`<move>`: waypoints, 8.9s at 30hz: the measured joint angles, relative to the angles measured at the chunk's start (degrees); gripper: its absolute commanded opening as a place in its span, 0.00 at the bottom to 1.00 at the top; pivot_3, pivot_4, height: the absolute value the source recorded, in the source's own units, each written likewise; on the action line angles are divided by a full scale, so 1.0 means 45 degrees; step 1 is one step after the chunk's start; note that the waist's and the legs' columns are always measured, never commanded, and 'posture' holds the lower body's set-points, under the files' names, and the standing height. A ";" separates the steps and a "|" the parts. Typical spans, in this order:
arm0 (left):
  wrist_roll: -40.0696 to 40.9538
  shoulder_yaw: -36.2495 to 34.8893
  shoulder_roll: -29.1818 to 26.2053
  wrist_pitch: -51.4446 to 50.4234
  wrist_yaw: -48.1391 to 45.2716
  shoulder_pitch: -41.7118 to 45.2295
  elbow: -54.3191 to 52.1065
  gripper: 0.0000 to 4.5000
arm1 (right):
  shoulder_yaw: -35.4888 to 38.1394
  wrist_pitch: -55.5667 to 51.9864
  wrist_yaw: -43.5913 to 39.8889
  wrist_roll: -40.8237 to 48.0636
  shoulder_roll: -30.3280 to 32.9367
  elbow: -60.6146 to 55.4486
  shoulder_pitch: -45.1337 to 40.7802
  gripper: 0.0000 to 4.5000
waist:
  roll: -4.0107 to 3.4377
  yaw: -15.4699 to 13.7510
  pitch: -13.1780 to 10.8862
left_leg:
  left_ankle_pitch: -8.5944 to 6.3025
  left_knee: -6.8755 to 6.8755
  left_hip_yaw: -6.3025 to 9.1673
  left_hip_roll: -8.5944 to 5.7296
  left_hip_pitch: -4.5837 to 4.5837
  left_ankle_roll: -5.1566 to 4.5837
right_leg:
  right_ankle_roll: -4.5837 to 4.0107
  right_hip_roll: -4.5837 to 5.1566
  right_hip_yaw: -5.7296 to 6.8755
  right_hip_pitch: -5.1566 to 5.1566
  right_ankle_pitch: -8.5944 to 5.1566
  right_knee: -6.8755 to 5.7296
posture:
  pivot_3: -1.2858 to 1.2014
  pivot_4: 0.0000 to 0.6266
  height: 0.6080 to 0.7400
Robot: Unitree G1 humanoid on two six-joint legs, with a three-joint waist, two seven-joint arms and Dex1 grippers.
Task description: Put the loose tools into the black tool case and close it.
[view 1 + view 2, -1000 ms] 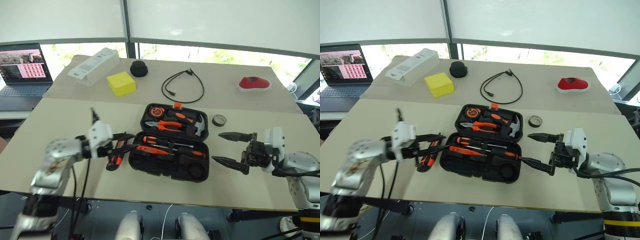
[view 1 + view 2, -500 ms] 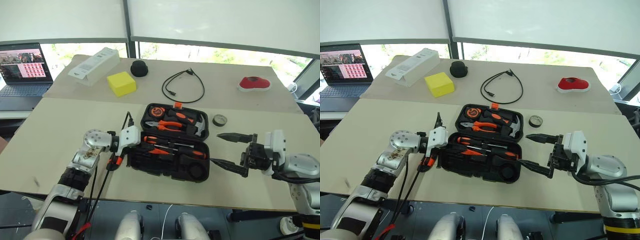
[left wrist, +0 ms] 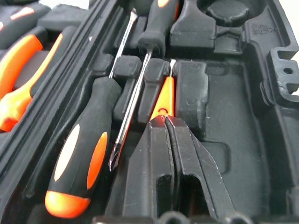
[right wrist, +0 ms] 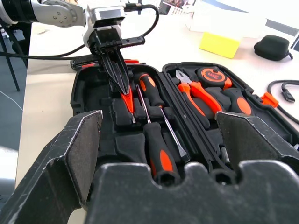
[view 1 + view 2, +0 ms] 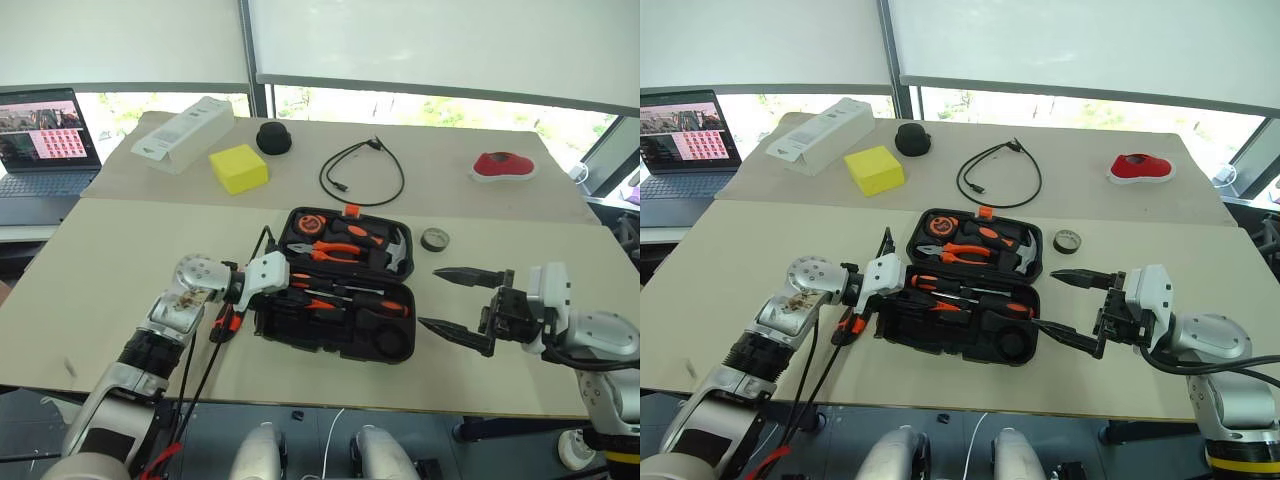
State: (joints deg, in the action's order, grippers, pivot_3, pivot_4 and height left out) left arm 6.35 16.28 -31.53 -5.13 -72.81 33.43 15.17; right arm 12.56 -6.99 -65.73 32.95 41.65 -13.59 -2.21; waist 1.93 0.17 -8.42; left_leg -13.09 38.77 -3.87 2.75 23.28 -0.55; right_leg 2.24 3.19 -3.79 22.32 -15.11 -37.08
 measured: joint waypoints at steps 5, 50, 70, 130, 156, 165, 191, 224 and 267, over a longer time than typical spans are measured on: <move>0.0443 -0.0714 -0.0034 0.0355 0.0421 -0.0787 -0.0345 0.02 | -0.0110 0.0001 -0.0060 -0.0005 -0.0055 0.0194 -0.0284 1.00 | 0.0001 0.0077 -0.0001 | -0.0001 -0.0007 0.0010 0.0006 0.0016 0.0000 | -0.0002 0.0001 -0.0003 0.0017 0.0000 0.0000 | 0.52 0.24 1.00; 0.5719 -0.5312 -0.0959 -1.2511 1.3651 -0.7366 -1.1035 0.99 | -0.1036 0.1208 -0.1124 0.0033 -0.0812 -0.0063 -0.1530 1.00 | 0.0055 0.0129 -0.0047 | -0.0014 -0.0117 0.0067 -0.0002 -0.0011 0.0023 | -0.0025 0.0038 -0.0022 0.0059 -0.0012 0.0013 | 0.52 0.24 1.00; 0.4616 -0.5957 -0.2015 -0.6274 0.7824 -0.7443 -0.7294 0.39 | -0.0986 0.0936 -0.0788 0.0094 -0.0604 -0.0235 -0.1145 1.00 | 0.0064 0.0034 -0.0055 | -0.0011 -0.0118 0.0038 0.0008 0.0036 0.0025 | -0.0056 0.0041 -0.0016 0.0124 -0.0021 0.0009 | 0.52 0.24 1.00; 0.1552 0.0840 -0.1120 -0.2243 -0.1848 0.0151 -0.4272 0.98 | 0.3213 -0.1810 0.0585 0.1681 0.1077 -0.4160 0.4073 1.00 | 0.0056 -0.0078 -0.0059 | -0.0011 0.0011 0.0028 0.0003 0.0158 0.0012 | -0.0005 -0.0010 -0.0014 0.0153 -0.0013 -0.0010 | 0.52 0.24 1.00; 0.1187 -0.0041 -0.1081 0.0694 -0.1936 -0.1737 -0.1868 0.01 | 0.2789 -0.1605 0.0575 0.0964 0.0531 -0.3584 0.3719 1.00 | 0.0033 -0.0179 -0.0045 | -0.0011 0.0014 0.0014 0.0000 0.0051 0.0012 | -0.0001 -0.0006 -0.0008 0.0041 -0.0009 -0.0008 | 0.52 0.24 1.00; 0.1109 0.0061 -0.0648 -0.0559 -0.1483 -0.1555 -0.1782 0.01 | 0.2536 -0.1605 0.0575 0.0958 0.0414 -0.3459 0.3631 1.00 | -0.0052 -0.0278 0.0042 | 0.0010 0.0024 0.0005 -0.0026 -0.0016 -0.0019 | 0.0020 0.0032 -0.0013 -0.0035 -0.0004 0.0002 | 0.52 0.24 1.00; 0.0256 0.0890 0.0451 -0.1306 0.0046 -0.0825 -0.1864 0.01 | 0.2330 -0.1601 0.0833 0.0873 0.0275 -0.3328 0.3529 1.00 | -0.0052 -0.0191 0.0044 | 0.0010 0.0015 0.0019 -0.0027 0.0016 -0.0021 | 0.0024 0.0023 -0.0015 -0.0014 -0.0008 0.0018 | 0.52 0.24 1.00; 0.6941 -0.6809 -0.1144 -0.2015 0.0669 -0.4472 -0.4151 0.99 | 0.1450 -0.0691 0.2075 -0.2142 0.1629 0.2346 -0.0059 1.00 | -0.0062 0.0183 0.0026 | 0.0007 -0.0063 0.0010 0.0006 -0.0008 -0.0016 | -0.0017 0.0015 -0.0044 0.0034 -0.0014 0.0017 | 0.52 0.24 1.00; 0.6025 -0.5350 -0.1276 -0.1285 0.0116 -0.5700 -0.5199 1.00 | -0.4708 0.3271 -0.4024 -0.8063 -0.0739 1.7607 -1.4235 0.01 | -0.0086 0.0228 -0.0027 | 0.0018 -0.0111 -0.0095 0.0002 0.0247 0.0009 | -0.0026 0.0034 -0.0046 0.0367 -0.0003 -0.0042 | 0.52 0.24 1.00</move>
State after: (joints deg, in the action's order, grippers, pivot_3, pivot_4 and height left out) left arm 33.46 -7.80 -37.27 -10.91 -72.29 7.77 -8.23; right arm -8.62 7.73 -83.84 -3.33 38.33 65.64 -66.26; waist 1.54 1.20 -8.54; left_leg -13.01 38.27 -4.30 2.76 24.39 -0.50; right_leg 2.13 3.34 -3.99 23.97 -15.13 -37.27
